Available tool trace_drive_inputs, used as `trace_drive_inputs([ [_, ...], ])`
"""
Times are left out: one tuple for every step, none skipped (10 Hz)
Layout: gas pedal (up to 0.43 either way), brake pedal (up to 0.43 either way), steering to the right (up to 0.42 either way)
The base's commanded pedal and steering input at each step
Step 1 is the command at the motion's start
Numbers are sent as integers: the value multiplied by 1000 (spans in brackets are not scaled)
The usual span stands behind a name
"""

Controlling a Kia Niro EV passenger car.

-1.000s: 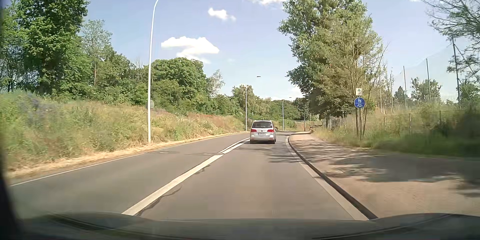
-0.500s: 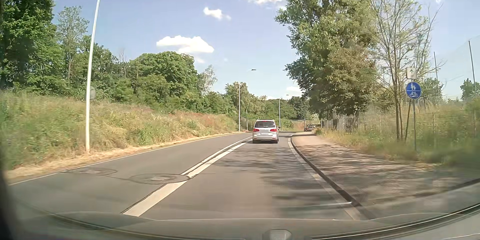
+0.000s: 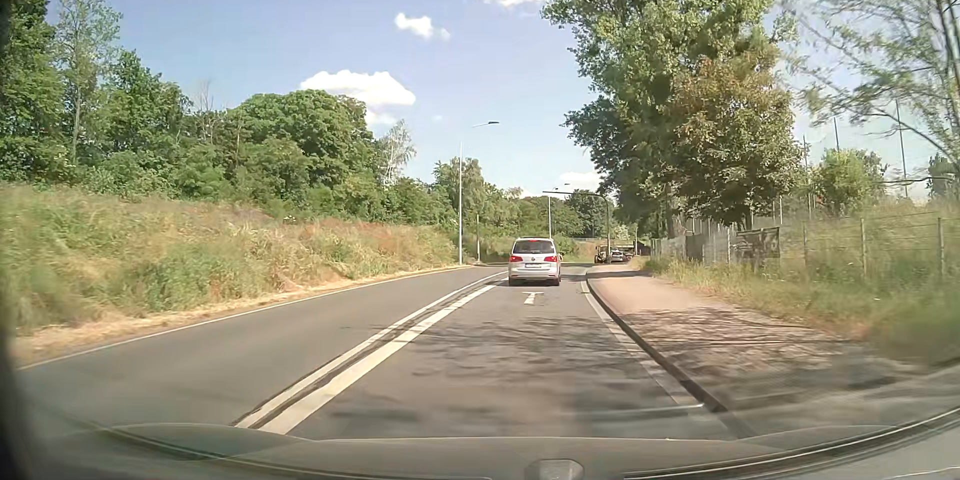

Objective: Follow the waypoints while adhering to traffic rules and regulations

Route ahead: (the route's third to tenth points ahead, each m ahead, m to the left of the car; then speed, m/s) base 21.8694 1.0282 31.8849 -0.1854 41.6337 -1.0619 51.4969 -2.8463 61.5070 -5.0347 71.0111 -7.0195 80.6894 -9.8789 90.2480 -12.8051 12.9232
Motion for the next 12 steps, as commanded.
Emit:
trace_drive_inputs([
  [0, 55, 17],
  [0, 61, 18],
  [0, 61, 19],
  [0, 73, 20],
  [0, 85, 20],
  [0, 110, 20],
  [0, 134, 20],
  [0, 140, 20],
  [0, 146, 20],
  [0, 152, 20],
  [0, 159, 20],
  [0, 171, 19],
])
